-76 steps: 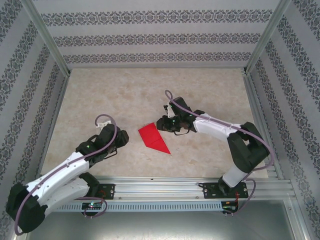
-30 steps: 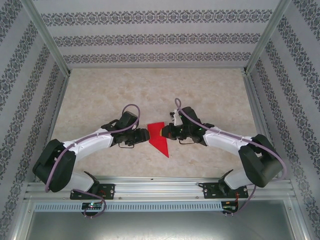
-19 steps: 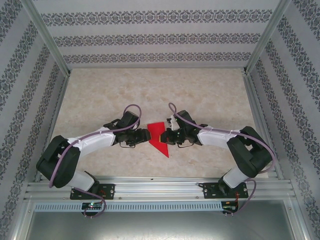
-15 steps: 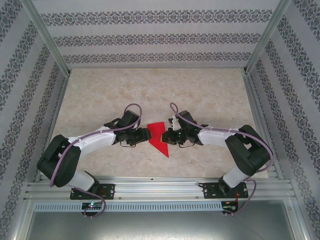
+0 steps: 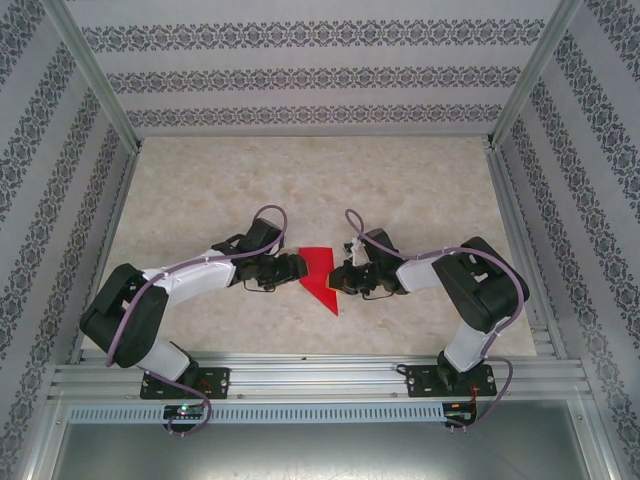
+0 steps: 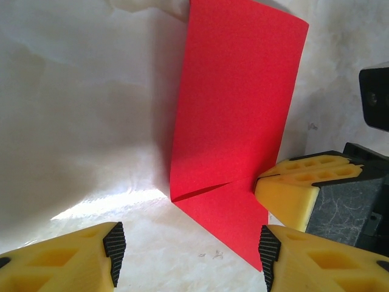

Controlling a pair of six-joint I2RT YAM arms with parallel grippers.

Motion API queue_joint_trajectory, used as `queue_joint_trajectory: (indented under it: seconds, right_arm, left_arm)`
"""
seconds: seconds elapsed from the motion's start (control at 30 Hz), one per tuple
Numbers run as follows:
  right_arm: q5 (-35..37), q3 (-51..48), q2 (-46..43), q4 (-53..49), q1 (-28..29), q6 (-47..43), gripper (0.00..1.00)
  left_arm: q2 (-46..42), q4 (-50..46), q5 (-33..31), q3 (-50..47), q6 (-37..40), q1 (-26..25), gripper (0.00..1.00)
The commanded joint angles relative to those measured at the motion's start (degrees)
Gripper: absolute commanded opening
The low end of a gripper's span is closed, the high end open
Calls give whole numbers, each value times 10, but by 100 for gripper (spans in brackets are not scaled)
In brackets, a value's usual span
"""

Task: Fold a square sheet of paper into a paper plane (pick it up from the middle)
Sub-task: Fold the wing for the fifth time at the center of the table.

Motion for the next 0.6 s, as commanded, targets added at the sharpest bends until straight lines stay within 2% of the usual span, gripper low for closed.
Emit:
queue_joint_trajectory:
  seconds: [0.0, 0.57]
  right_arm:
    - [6, -21, 21, 25, -11, 11, 9]
    - [12, -40, 40, 50, -28, 23, 12]
  left_arm:
    - [14, 29, 22, 19, -20, 8, 63]
    - [104, 133, 89, 30, -55, 8, 60]
